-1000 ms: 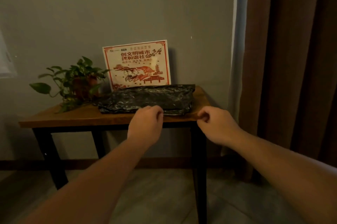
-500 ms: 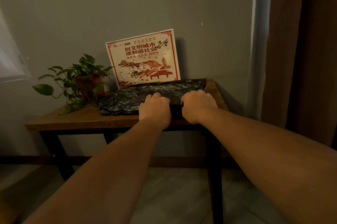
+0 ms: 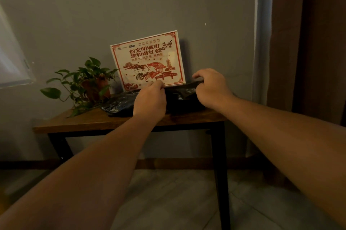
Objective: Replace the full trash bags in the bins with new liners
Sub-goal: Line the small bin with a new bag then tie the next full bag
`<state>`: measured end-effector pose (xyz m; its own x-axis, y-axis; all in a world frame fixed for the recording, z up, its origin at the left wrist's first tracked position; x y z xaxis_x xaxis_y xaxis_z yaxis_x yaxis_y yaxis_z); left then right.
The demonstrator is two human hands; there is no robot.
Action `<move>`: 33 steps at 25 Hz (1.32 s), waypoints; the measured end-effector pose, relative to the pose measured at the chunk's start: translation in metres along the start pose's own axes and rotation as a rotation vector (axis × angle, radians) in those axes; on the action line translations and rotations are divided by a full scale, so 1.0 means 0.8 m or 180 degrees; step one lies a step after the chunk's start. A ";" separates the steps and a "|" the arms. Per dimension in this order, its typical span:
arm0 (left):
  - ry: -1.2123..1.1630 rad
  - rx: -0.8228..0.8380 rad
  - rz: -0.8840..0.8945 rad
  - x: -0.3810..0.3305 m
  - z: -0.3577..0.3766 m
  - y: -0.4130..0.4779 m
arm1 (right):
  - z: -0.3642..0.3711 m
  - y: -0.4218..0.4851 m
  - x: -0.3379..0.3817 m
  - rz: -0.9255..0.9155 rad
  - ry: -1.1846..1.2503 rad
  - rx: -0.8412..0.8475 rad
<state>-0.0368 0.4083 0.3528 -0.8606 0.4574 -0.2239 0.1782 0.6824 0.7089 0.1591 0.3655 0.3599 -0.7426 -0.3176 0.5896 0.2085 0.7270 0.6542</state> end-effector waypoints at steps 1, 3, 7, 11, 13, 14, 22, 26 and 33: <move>-0.0117 -0.0070 -0.0011 0.002 -0.006 -0.003 | -0.007 -0.004 0.002 -0.0040 0.0052 -0.0012; -0.0407 -0.0103 -0.0085 0.005 -0.016 -0.012 | -0.020 -0.013 0.004 -0.0223 -0.0071 0.0082; -0.0970 -0.0080 -0.0193 0.015 -0.036 -0.039 | -0.038 -0.028 0.015 -0.0652 -0.0534 0.0172; -0.1101 -0.0127 0.0068 0.025 -0.064 -0.082 | -0.052 -0.065 0.042 -0.0767 -0.0192 0.0034; -0.1034 0.0030 0.0265 0.031 -0.075 -0.107 | -0.059 -0.091 0.057 -0.0781 -0.0090 0.0179; -0.0985 0.0196 0.0342 0.033 -0.081 -0.119 | -0.063 -0.102 0.064 -0.0760 -0.0064 0.0239; -0.1167 0.0271 0.0393 0.023 -0.137 -0.150 | -0.124 -0.160 0.129 -0.0385 0.0444 0.0426; -0.2275 0.0675 0.0094 -0.001 -0.175 -0.158 | -0.176 -0.198 0.150 0.0153 0.1288 0.0683; -0.3108 0.1228 -0.0110 -0.047 -0.206 -0.169 | -0.269 -0.318 0.141 0.0611 0.1393 0.1601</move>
<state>-0.1072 0.2051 0.3759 -0.1401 0.5782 -0.8038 0.4486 0.7607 0.4690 0.1591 0.0132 0.3620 -0.3750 -0.2945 0.8790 -0.0883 0.9552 0.2824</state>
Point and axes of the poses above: each hand's wrist, its own y-axis towards the middle knuckle, its own z-axis out of the palm, x = y × z, the point moved 1 cm from there along y, towards the middle knuckle, and after that the axes turned 2 degrees about y, right-handed, at the moved point
